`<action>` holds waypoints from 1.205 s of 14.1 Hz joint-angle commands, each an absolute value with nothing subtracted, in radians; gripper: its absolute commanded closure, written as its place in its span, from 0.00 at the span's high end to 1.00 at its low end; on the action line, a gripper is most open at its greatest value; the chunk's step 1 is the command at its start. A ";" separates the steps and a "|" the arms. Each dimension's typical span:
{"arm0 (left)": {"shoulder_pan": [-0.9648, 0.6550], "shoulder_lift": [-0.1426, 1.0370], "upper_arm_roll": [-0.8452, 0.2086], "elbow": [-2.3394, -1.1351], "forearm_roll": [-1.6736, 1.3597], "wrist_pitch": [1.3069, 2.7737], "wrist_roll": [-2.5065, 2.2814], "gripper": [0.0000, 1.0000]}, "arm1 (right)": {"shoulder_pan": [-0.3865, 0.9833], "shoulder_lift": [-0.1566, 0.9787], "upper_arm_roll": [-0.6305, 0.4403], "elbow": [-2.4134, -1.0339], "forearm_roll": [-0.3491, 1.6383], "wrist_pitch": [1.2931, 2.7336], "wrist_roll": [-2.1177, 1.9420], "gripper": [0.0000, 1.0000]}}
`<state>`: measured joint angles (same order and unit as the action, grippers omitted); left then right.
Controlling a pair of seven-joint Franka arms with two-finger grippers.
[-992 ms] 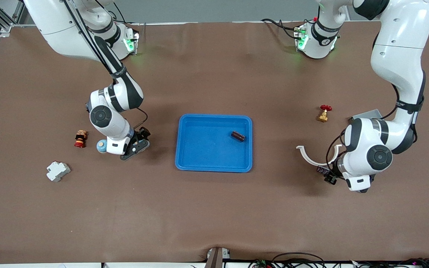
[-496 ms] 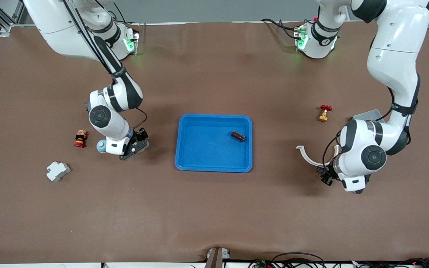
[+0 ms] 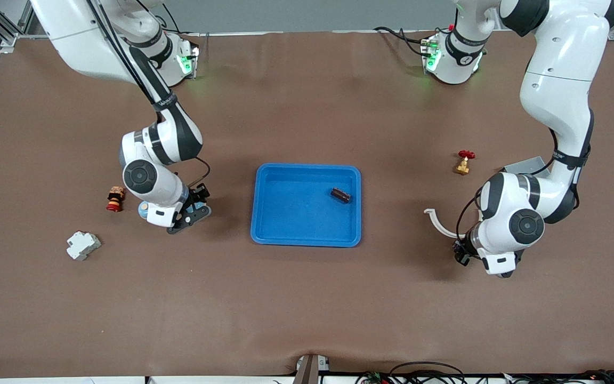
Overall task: Place electrolytic capacitor and blue bell in tray
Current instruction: 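Lower the blue bell into the tray while the left gripper carries the capacitor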
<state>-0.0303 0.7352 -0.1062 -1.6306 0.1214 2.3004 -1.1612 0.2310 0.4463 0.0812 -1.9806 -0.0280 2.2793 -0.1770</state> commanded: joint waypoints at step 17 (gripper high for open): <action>-0.198 0.670 -0.118 -1.562 0.104 2.298 -1.429 0.00 | 0.586 0.540 0.090 -1.861 -0.031 2.465 0.811 0.21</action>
